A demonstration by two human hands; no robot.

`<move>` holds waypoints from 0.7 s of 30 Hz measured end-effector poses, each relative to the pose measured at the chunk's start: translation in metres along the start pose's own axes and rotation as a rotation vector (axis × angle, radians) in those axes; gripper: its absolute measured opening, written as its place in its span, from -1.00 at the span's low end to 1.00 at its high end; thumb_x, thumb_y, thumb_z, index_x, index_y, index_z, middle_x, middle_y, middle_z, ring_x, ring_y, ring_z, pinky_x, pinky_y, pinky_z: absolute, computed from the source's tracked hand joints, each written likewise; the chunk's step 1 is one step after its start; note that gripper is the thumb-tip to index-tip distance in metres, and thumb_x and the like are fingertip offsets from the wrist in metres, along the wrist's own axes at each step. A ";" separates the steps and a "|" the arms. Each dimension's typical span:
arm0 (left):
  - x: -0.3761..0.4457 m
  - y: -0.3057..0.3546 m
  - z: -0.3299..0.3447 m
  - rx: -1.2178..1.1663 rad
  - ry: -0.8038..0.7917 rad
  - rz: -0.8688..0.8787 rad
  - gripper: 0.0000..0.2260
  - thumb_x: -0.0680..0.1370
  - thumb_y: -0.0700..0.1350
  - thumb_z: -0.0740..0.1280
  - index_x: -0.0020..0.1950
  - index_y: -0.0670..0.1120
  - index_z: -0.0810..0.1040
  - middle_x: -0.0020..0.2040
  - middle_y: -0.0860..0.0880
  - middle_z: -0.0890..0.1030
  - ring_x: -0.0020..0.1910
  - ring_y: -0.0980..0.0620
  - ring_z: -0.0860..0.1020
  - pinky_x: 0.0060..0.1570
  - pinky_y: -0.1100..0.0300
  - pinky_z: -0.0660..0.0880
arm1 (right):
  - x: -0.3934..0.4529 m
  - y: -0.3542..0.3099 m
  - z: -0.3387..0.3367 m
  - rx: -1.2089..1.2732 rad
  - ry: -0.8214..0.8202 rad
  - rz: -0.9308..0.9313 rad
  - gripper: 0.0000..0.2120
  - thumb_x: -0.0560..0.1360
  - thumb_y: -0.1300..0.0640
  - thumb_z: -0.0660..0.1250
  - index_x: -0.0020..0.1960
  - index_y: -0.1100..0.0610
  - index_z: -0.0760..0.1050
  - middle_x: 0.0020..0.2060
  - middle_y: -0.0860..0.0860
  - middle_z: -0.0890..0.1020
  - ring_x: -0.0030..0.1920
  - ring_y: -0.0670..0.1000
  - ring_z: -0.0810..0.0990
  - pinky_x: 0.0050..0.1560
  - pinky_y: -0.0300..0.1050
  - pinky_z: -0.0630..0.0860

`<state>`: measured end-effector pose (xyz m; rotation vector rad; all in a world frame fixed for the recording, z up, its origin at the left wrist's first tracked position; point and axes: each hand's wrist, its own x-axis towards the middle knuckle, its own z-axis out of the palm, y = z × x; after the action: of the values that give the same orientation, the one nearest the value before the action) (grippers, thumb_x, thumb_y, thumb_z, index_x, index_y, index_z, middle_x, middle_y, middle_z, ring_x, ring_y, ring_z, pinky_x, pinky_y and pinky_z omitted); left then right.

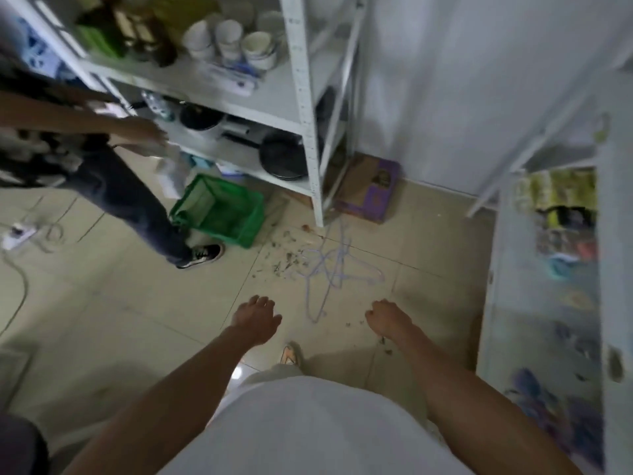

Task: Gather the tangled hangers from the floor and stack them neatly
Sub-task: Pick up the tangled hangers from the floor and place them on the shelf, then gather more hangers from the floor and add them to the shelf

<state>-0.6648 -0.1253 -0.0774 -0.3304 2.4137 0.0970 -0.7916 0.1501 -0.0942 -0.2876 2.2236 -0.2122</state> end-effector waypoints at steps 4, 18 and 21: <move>0.021 -0.023 -0.001 -0.104 -0.001 0.013 -0.53 0.69 0.09 0.10 0.51 -0.14 0.36 0.52 -0.12 0.40 0.51 -0.12 0.32 0.43 -0.04 0.34 | 0.025 -0.044 0.001 -0.020 -0.044 -0.003 -0.58 0.70 0.07 0.05 0.34 0.32 0.48 0.30 0.23 0.54 0.27 0.19 0.55 0.27 0.00 0.52; 0.160 -0.009 -0.007 -0.240 -0.199 0.038 -0.53 0.67 0.06 0.16 0.52 -0.12 0.36 0.49 -0.12 0.43 0.48 -0.10 0.36 0.39 -0.03 0.36 | 0.131 -0.054 -0.039 -0.031 -0.047 0.070 -0.58 0.66 0.06 0.12 0.45 0.21 0.40 0.38 0.19 0.48 0.38 0.18 0.47 0.34 0.03 0.44; 0.223 0.005 0.008 -0.422 -0.237 -0.097 -0.54 0.66 0.04 0.19 0.52 -0.10 0.38 0.44 -0.13 0.50 0.44 -0.13 0.42 0.38 -0.03 0.40 | 0.210 -0.041 -0.038 0.002 -0.089 0.096 -0.61 0.66 0.05 0.12 0.41 0.19 0.43 0.34 0.19 0.52 0.33 0.22 0.52 0.29 0.09 0.50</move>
<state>-0.8241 -0.1663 -0.2283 -0.5911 2.1244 0.5735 -0.9425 0.0547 -0.2173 -0.1852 2.1429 -0.1466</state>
